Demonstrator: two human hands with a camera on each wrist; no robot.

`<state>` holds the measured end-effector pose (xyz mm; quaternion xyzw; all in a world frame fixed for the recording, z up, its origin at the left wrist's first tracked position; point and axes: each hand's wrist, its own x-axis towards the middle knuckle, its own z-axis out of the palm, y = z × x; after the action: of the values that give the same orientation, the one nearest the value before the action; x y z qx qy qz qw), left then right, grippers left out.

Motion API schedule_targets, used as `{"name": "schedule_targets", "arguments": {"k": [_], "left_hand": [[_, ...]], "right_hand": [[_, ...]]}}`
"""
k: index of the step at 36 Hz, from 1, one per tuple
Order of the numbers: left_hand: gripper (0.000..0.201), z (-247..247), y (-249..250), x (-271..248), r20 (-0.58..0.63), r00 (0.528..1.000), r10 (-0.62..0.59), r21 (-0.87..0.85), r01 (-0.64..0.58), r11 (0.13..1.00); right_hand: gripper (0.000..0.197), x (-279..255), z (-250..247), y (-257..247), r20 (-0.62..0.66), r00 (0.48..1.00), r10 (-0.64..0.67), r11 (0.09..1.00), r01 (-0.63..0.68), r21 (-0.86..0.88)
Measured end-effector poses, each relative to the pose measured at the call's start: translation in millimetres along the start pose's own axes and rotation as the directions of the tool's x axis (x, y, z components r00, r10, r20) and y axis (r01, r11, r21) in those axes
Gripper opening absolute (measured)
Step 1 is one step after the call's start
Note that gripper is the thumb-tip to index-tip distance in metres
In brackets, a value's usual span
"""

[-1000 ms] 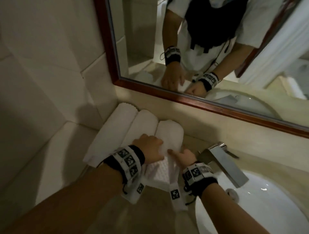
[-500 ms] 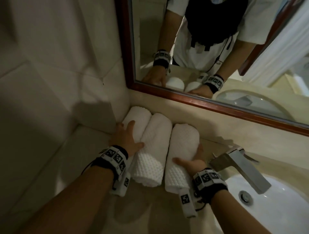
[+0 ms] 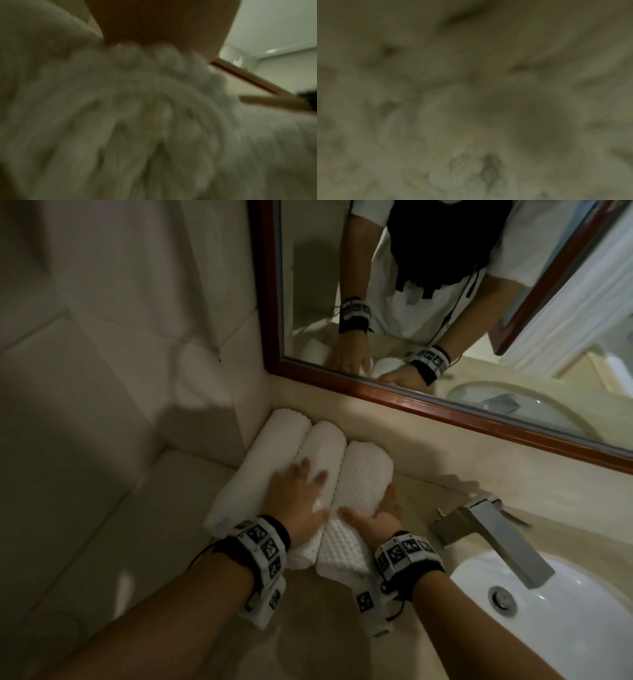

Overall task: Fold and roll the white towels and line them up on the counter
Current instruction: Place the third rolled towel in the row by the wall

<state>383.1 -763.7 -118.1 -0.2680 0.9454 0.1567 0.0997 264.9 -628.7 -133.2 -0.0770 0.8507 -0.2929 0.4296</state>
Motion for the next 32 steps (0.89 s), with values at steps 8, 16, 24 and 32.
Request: {"name": "schedule_targets", "arguments": {"k": [8, 16, 24, 32], "left_hand": [[0.072, 0.1, 12.6, 0.7, 0.13, 0.991, 0.035, -0.016, -0.033, 0.999], [0.061, 9.7, 17.4, 2.7, 0.151, 0.987, 0.053, 0.046, -0.06, 0.997], [0.063, 5.1, 3.4, 8.0, 0.127, 0.992, 0.027, 0.025, -0.03, 0.999], [0.061, -11.9, -26.9, 10.1, 0.001, 0.984, -0.178, 0.138, 0.176, 0.975]], "right_hand": [[0.103, -3.2, -1.8, 14.0, -0.13, 0.968, -0.216, 0.976, 0.214, -0.028], [0.085, 3.4, 3.6, 6.8, -0.06, 0.963, -0.262, 0.956, 0.25, -0.157], [0.09, -7.4, 15.2, 2.4, -0.037, 0.94, -0.341, 0.899, 0.314, -0.305], [0.085, -3.4, 11.7, 7.6, -0.018, 0.936, -0.35, 0.904, 0.333, -0.27]]}}
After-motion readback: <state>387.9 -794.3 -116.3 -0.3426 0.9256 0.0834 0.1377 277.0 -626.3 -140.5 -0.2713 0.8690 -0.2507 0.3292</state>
